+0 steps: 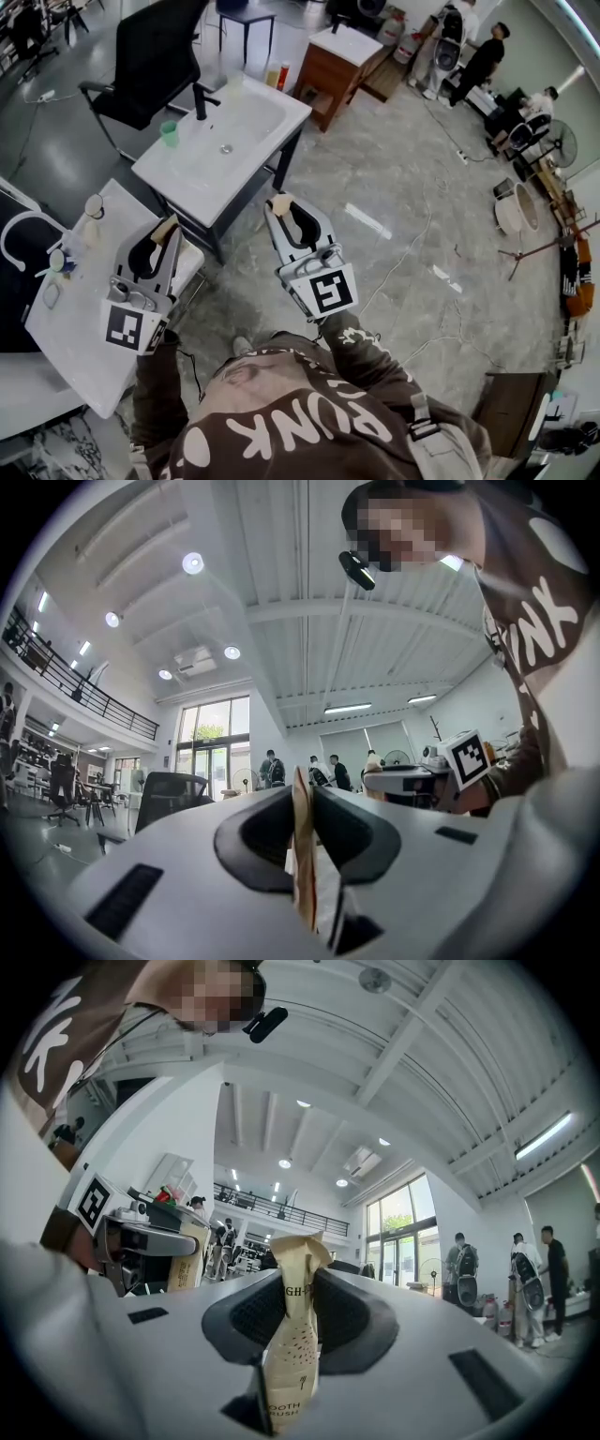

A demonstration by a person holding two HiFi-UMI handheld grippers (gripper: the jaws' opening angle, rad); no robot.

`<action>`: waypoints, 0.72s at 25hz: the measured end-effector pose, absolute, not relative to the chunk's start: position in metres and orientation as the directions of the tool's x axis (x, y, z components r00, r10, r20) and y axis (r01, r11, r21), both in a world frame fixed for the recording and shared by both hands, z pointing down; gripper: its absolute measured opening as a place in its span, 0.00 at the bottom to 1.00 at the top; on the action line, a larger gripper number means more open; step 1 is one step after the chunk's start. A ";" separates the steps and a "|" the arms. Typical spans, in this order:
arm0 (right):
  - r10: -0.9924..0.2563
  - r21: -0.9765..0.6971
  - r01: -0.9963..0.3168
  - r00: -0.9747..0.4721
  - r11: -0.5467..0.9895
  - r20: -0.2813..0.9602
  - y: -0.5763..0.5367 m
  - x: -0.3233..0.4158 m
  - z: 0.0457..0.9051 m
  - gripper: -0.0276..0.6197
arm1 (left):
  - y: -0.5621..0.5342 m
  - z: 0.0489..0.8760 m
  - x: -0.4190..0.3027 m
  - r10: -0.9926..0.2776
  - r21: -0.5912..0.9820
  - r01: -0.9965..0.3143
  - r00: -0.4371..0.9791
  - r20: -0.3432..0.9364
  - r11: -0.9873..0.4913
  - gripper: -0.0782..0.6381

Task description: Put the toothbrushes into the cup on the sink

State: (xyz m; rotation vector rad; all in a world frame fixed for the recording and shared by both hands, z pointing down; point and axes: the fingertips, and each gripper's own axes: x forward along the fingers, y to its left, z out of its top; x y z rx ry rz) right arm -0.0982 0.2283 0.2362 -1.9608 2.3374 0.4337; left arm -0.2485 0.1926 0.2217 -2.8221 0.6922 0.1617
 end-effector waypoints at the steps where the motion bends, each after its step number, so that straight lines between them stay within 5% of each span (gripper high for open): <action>1: -0.958 0.181 -0.972 -0.188 0.150 -0.215 0.227 -0.101 0.239 0.19 | 0.190 0.223 -0.250 -0.436 -0.196 -0.462 0.885 -0.162 -0.865 0.19; 18: -0.966 0.155 -0.974 -0.190 0.164 -0.175 0.117 -0.051 0.272 0.19 | 0.085 0.245 -0.200 -0.451 -0.194 -0.468 0.883 -0.128 -0.862 0.19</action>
